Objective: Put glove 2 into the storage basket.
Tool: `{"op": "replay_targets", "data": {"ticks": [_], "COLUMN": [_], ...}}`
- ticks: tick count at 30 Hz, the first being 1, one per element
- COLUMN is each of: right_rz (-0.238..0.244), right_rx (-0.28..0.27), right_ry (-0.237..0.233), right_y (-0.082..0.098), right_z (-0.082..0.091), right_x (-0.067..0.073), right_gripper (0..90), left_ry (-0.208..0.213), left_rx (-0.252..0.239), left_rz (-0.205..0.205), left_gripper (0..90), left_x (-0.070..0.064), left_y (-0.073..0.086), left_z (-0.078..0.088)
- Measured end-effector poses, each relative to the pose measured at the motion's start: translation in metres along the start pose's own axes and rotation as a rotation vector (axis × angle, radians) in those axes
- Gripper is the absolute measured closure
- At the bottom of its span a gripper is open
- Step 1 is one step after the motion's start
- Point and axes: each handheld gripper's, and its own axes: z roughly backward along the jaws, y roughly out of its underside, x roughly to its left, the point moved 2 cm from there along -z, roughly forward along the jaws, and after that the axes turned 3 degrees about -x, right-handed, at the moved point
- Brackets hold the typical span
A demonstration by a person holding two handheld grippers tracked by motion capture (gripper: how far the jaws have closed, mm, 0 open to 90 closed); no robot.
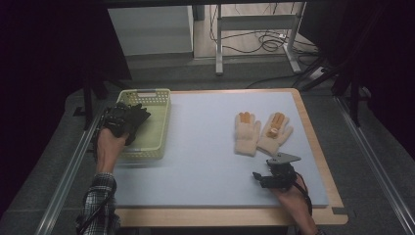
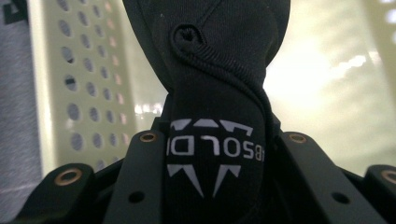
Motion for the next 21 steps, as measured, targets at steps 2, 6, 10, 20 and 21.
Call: {"op": "replay_targets", "data": {"ticks": [2, 6, 10, 20, 21], "right_rz": [0.000, 0.000, 0.000, 0.002, 0.001], "right_rx": [0.000, 0.000, 0.000, 0.000, 0.000], "right_ry": [0.000, 0.000, -0.001, 0.000, 0.000], "right_y": [0.000, 0.000, 0.000, 0.000, 0.000], "right_z": [0.000, 0.000, 0.000, 0.000, 0.000], "right_x": [0.000, 0.000, 0.000, 0.000, 0.000], "right_gripper": [24.9, 24.9, 24.8, 24.7, 24.7], "left_ry": [-0.010, -0.021, -0.034, 0.055, 0.071], "left_rx": [0.009, 0.036, 0.077, -0.016, -0.033], "left_rz": [0.001, 0.016, -0.001, -0.027, -0.026], "left_gripper": [65.7, 63.1, 41.9, 5.5, 4.4], "left_x": [0.002, 0.009, 0.011, 0.010, 0.010], "left_y": [-0.002, -0.008, -0.009, -0.005, -0.004], "left_z": [-0.003, -0.012, -0.019, 0.009, 0.014]}}
